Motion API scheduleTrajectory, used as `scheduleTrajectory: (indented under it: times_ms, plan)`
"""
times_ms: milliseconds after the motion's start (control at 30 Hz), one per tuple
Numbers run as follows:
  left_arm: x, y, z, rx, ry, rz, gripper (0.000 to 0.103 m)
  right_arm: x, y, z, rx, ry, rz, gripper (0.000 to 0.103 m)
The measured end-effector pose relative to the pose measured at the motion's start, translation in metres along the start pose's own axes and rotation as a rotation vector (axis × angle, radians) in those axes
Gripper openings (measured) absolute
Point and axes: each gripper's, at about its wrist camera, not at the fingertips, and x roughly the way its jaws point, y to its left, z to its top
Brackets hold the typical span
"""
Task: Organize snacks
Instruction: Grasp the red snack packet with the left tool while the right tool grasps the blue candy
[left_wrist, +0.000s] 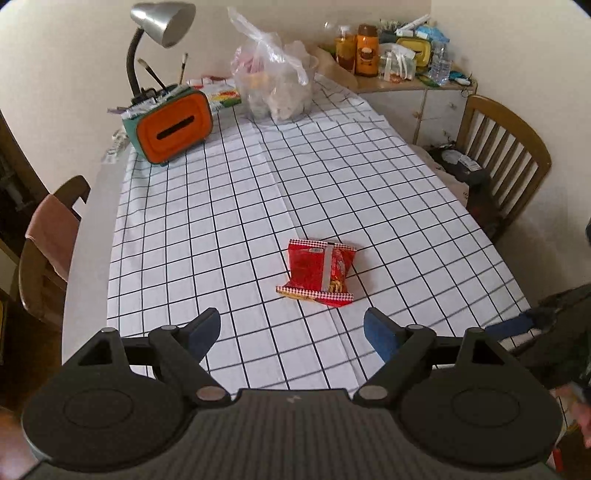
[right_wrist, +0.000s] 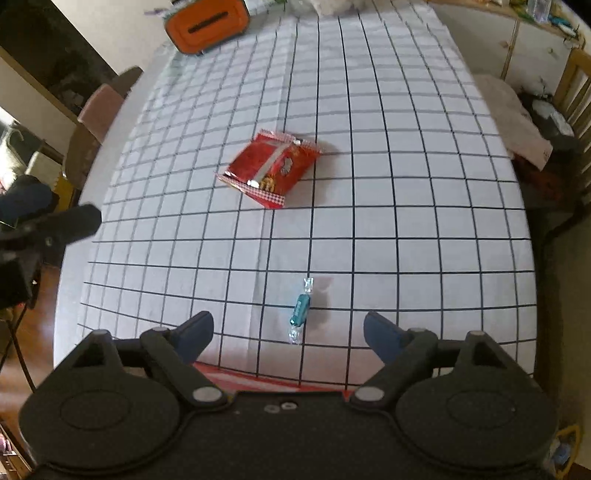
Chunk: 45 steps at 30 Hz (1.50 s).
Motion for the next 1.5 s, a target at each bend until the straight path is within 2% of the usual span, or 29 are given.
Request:
scheduleTrajectory:
  times_ms: [100, 267, 400, 767, 1133, 1300, 1500]
  plan:
    - [0.017, 0.000, 0.014, 0.023, 0.015, -0.009, 0.085, 0.019, 0.004, 0.008, 0.004, 0.047, -0.021, 0.083]
    - [0.057, -0.001, 0.032, 0.043, 0.092, -0.017, 0.085, 0.052, 0.009, 0.012, 0.017, 0.128, -0.038, 0.074]
    - [0.080, -0.004, 0.042, 0.067, 0.136, -0.016, 0.085, 0.077, 0.011, 0.015, 0.040, 0.168, -0.062, 0.057]
    - [0.141, -0.010, 0.060, 0.047, 0.262, -0.049, 0.085, 0.107, 0.012, 0.016, 0.049, 0.196, -0.087, 0.028]
    - [0.190, -0.020, 0.065, 0.036, 0.337, -0.036, 0.085, 0.122, 0.013, 0.010, 0.043, 0.199, -0.105, 0.019]
    - [0.206, -0.024, 0.065, 0.031, 0.358, -0.045, 0.085, 0.125, 0.002, 0.006, 0.035, 0.182, -0.104, 0.011]
    - [0.224, -0.031, 0.063, 0.036, 0.385, -0.040, 0.085, 0.117, 0.000, -0.002, 0.025, 0.160, -0.105, 0.010]
